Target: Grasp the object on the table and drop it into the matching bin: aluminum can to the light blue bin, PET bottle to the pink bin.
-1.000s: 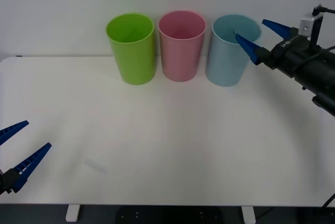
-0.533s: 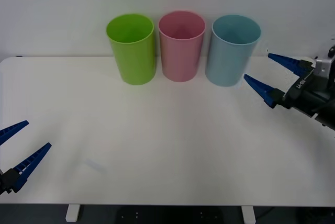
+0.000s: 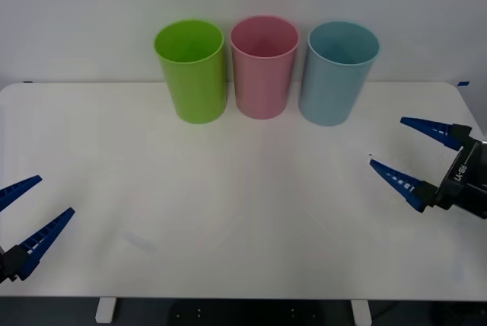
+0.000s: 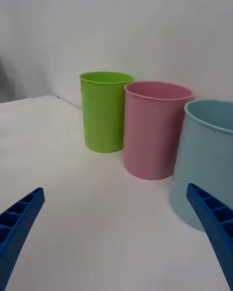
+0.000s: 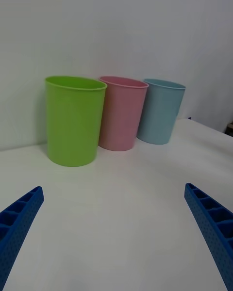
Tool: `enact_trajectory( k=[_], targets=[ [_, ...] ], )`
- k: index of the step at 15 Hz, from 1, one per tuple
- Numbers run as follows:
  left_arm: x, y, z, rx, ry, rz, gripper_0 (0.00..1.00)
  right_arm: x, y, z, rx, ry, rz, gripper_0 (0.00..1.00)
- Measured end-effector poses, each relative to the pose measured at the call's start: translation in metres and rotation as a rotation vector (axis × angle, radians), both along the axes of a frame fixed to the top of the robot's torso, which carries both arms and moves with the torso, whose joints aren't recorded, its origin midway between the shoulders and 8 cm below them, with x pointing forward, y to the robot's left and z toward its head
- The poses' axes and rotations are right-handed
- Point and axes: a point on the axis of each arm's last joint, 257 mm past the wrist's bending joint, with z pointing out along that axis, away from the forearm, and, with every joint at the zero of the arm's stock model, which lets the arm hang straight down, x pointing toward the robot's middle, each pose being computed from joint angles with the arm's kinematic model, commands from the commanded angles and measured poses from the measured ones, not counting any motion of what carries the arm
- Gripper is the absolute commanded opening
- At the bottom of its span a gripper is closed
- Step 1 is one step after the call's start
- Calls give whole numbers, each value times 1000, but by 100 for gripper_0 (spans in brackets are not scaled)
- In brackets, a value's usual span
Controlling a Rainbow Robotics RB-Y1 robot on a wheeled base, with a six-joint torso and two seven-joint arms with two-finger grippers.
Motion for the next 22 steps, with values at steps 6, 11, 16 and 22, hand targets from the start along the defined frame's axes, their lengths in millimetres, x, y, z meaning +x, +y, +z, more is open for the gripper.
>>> enact_trajectory(
  k=[6,11,16,22],
  targets=[
    [0,0,0,0,0,0,100,-52,-7,-33,-2,75,-15,100],
    [0,0,0,0,0,0,100,-88,-10,-51,20,141,-27,100],
    [0,0,0,0,0,0,100,-108,-13,-68,22,192,-29,100],
    [0,0,0,0,0,0,100,-128,-12,-83,16,233,-16,100]
  ],
)
